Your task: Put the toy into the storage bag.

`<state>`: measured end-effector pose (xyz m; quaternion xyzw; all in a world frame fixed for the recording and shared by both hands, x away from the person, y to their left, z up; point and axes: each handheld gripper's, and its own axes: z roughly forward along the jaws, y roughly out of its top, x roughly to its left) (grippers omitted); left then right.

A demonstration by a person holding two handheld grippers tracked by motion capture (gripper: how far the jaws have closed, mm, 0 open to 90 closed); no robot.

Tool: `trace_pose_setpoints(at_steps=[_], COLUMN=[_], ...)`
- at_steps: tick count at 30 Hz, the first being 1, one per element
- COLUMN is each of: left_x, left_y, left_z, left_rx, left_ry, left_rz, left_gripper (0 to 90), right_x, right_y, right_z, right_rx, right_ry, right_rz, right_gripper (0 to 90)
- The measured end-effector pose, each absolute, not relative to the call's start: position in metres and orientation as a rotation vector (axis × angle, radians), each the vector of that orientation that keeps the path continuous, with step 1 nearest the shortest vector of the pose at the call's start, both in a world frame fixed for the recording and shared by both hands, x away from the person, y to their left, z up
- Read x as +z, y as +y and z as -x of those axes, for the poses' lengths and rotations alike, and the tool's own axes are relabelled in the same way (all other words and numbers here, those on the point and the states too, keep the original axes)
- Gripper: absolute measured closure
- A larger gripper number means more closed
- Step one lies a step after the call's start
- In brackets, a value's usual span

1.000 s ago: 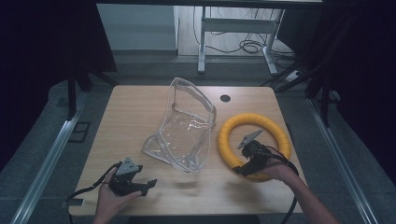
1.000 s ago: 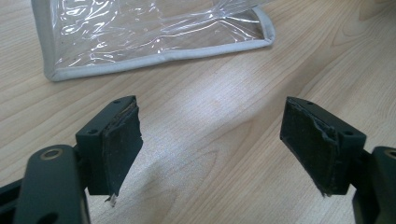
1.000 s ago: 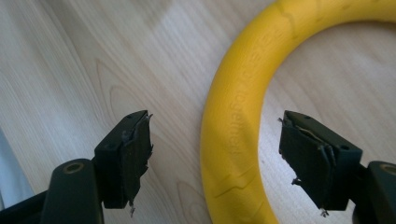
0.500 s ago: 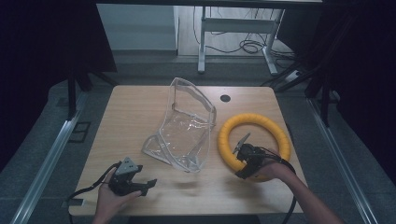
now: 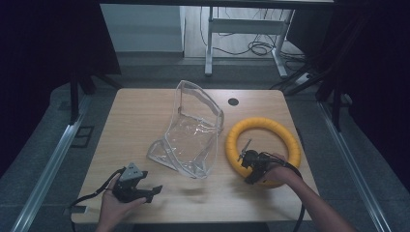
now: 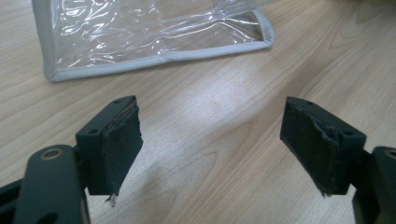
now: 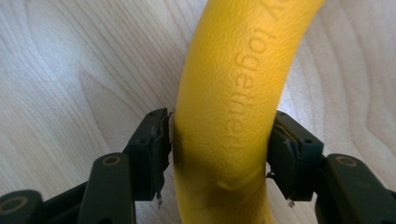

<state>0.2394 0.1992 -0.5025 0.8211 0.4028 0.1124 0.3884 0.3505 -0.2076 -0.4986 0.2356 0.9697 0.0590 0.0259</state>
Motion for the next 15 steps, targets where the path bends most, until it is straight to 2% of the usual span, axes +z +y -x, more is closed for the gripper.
trace_pose_setpoints(at_steps=[4,15], left_x=[-0.5030,-0.5029], left_y=[0.1988,0.1990], left_z=[-0.2397,-0.2398], left_rx=[0.284,0.285], left_ry=[1.024,1.024], left_rz=[-2.090,-2.088], left_gripper=[20.4,20.4], right_x=[-0.4997,-0.4962], right_y=[-0.2087,-0.2161], right_z=[-0.3560,-0.3603], right_rx=[0.195,0.271], right_ry=[3.016,3.054], right_rz=[-0.753,-0.776], right_gripper=[49.0,50.6])
